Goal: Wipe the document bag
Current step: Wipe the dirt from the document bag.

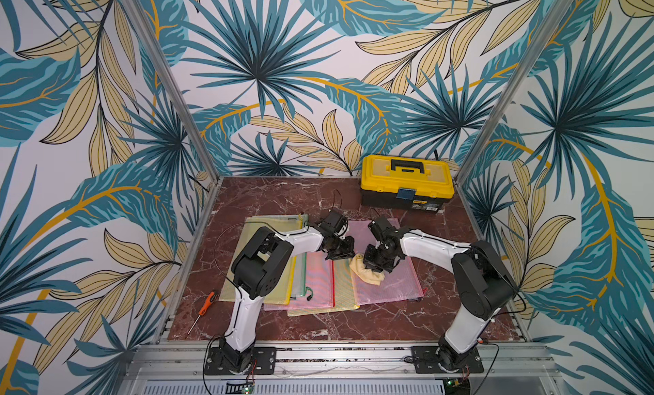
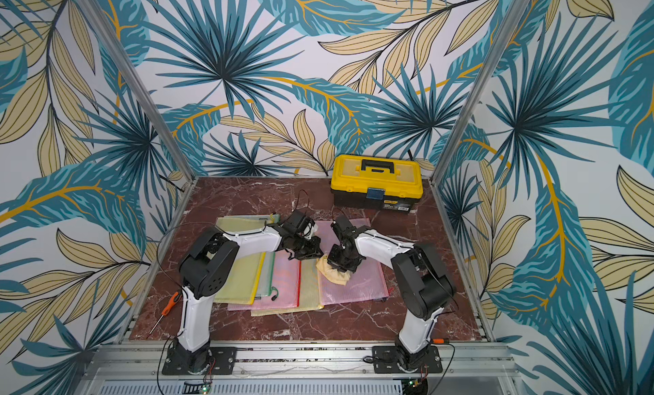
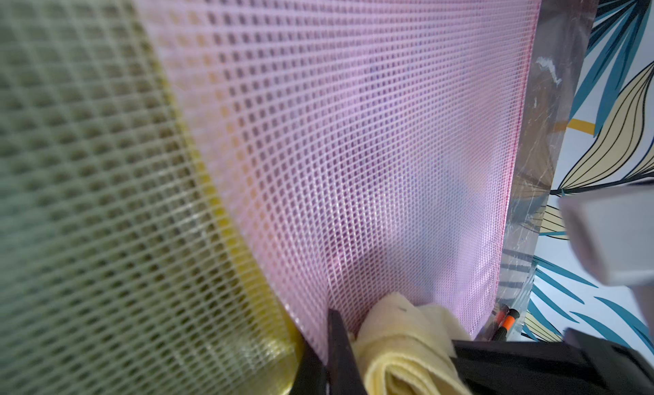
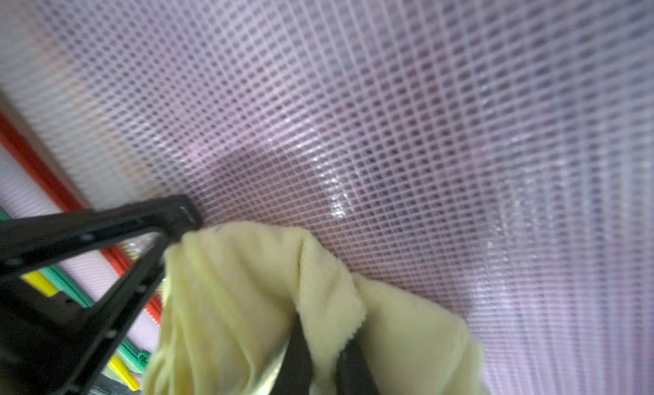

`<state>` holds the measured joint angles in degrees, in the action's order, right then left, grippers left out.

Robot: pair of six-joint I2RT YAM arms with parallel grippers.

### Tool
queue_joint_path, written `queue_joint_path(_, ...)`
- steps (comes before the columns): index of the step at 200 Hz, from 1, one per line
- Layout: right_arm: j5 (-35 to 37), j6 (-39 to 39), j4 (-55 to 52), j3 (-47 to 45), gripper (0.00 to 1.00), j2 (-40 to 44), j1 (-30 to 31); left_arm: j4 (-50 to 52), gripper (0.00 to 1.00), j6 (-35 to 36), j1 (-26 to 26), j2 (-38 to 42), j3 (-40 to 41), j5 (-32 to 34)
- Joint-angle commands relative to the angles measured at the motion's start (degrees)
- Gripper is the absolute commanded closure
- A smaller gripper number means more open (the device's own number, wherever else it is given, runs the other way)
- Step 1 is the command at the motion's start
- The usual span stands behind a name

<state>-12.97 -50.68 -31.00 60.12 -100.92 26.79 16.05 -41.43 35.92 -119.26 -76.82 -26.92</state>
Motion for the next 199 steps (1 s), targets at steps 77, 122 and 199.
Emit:
queue_joint_path(77, 0.8, 1.1, -8.6, -12.0, 1.0, 19.2, -12.6, 0.2, 1.0, 0.2, -3.1, -0.9, -1.5, -0.2)
queue_joint_path(122, -1.7, -7.0, 1.3, -3.4, 1.0, 4.4, 5.4, 0.2, 1.0, -0.7, -3.1, -3.0, -5.8, -1.1)
queue_joint_path(199, -1.1, -2.7, -2.8, -23.7, 1.0, 20.9, -14.0, 0.2, 1.0, 0.7, -4.0, -1.9, -2.3, -1.1)
